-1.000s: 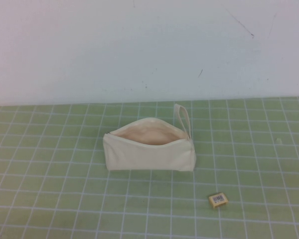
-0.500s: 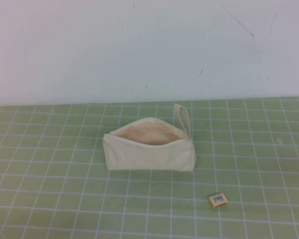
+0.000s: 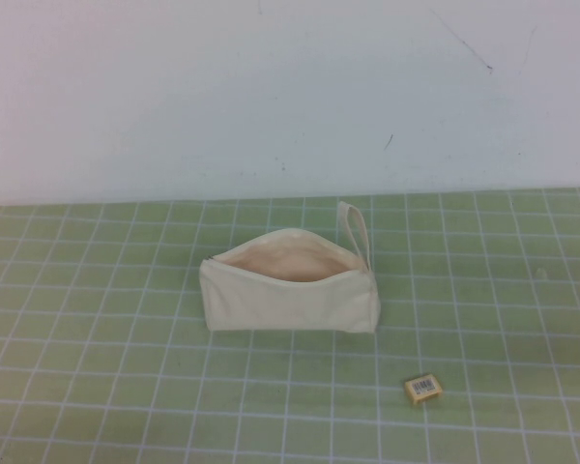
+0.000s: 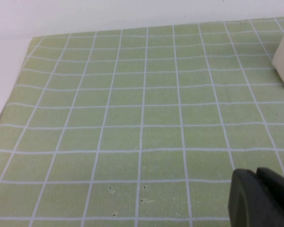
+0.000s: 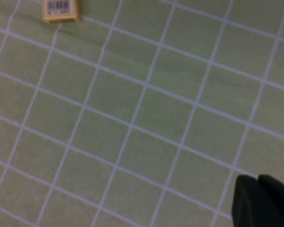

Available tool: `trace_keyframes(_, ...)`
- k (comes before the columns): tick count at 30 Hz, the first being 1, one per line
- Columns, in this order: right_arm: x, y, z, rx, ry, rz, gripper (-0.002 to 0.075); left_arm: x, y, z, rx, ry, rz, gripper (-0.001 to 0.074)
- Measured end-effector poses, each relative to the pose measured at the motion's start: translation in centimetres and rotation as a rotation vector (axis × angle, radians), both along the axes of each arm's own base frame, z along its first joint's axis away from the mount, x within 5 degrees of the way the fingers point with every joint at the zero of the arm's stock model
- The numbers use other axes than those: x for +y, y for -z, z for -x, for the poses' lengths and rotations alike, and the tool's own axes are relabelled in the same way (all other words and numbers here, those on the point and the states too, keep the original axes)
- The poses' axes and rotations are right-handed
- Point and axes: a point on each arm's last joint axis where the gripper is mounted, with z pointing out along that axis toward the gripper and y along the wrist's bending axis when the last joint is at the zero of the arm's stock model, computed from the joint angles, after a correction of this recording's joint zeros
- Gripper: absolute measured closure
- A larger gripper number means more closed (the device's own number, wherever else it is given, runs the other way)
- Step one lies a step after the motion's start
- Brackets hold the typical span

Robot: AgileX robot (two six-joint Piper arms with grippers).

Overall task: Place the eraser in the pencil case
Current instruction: Pick up the eraser from the table

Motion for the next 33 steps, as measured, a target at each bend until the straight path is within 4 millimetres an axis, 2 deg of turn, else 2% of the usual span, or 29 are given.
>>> trace_keyframes(1, 1.3, 0.8, -0.9, 0.01, -0.062, 0.002, 0.0726, 0.0, 0.0, 0.0, 0.0, 0.0, 0.0, 0.0736)
trace_keyframes(6, 5.9, 2.9, -2.6, 0.016, -0.217, 0.003, 0.0726, 0.0, 0.0, 0.0, 0.0, 0.0, 0.0, 0.0736)
trace_keyframes(12, 10.8, 4.6, -5.4, 0.073, -0.4, 0.091, 0.0726, 0.0, 0.0, 0.0, 0.0, 0.0, 0.0, 0.0736)
trace_keyframes(15, 12.3, 5.0, -7.1, 0.111, -0.432, 0.108, 0.0726, 0.0, 0.0, 0.0, 0.0, 0.0, 0.0, 0.0736)
trace_keyframes(20, 13.6, 5.2, -9.5, 0.146, -0.445, 0.122, 0.0708, 0.0, 0.0, 0.0, 0.0, 0.0, 0.0, 0.0736)
trace_keyframes(23, 14.2, 5.1, -10.5, 0.154, -0.419, 0.102, 0.0606, 0.0, 0.0, 0.0, 0.0, 0.0, 0.0, 0.0736)
trace_keyframes(26, 14.6, 5.0, -11.1, 0.161, -0.353, 0.062, 0.0417, 0.0, 0.0, 0.0, 0.0, 0.0, 0.0, 0.0736)
trace_keyframes(28, 14.8, 5.1, -11.4, 0.163, -0.307, 0.039, 0.0316, 0.0, 0.0, 0.0, 0.0, 0.0, 0.0, 0.0736)
trace_keyframes(30, 15.0, 5.4, -11.5, 0.173, -0.272, 0.023, 0.0272, 0.0, 0.0, 0.0, 0.0, 0.0, 0.0, 0.0736)
trace_keyframes(33, 15.2, 6.5, -12.1, 0.177, -0.245, 0.016, 0.0246, 0.0, 0.0, 0.0, 0.0, 0.0, 0.0, 0.0736)
